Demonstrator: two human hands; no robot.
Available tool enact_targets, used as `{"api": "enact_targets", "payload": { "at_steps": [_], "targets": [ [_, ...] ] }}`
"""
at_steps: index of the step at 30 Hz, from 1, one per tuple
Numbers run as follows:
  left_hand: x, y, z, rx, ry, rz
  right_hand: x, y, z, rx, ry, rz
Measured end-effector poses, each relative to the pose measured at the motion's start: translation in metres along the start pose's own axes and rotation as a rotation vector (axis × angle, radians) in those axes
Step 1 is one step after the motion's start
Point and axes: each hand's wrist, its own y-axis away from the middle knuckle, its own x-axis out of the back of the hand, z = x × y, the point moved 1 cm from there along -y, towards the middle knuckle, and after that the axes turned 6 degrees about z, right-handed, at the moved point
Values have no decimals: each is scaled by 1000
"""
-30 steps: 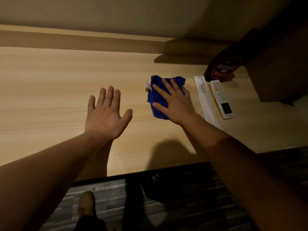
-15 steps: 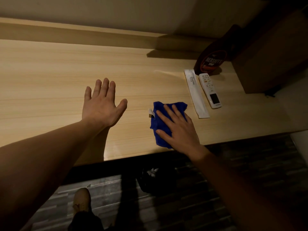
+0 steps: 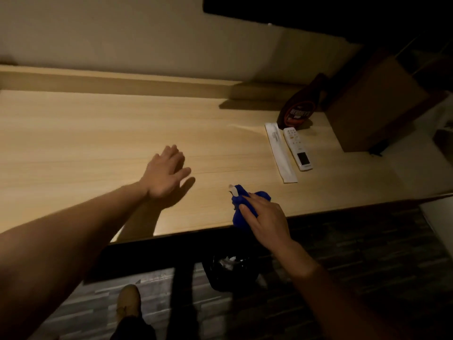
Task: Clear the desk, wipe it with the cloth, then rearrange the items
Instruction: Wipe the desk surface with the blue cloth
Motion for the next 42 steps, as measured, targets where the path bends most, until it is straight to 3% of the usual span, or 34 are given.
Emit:
{"api": "enact_targets", "payload": {
  "at_steps": [3, 7, 9, 11, 17, 19, 21, 23, 26, 28, 34, 42],
  "targets": [
    [11, 57, 53, 310, 754, -181, 15, 1, -49, 120, 71, 7],
    [28, 102, 83, 616, 1599, -134, 23, -3, -126, 311, 175, 1],
    [54, 118, 82, 685, 1872, -81, 23, -6, -161, 370, 186, -18],
    [81, 127, 73, 682, 1973, -44, 24, -14, -194, 405, 154, -42],
    [139, 132, 7, 731, 1901, 168, 16, -47, -278, 383, -136, -23],
    [160, 132, -20, 719, 1901, 209, 7, -65, -302, 208, -339, 57],
    [181, 130, -49, 707, 1904, 230, -3, -85, -328, -83, -541, 66],
    [202, 128, -76, 701, 1920, 248, -18, -108, -353, -347, -709, -116],
    [225, 122, -121, 715, 1940, 271, -40, -130, -387, -558, -1266, -460],
    [238, 116, -150, 734, 1929, 278, -54, -143, -408, -628, -1468, -536],
    [268, 84, -236, 837, 1663, 399, -103, -201, -458, -506, -1079, -367],
    [292, 30, -321, 772, 1236, 304, -167, -279, -501, -401, -756, -242]
  ]
}}
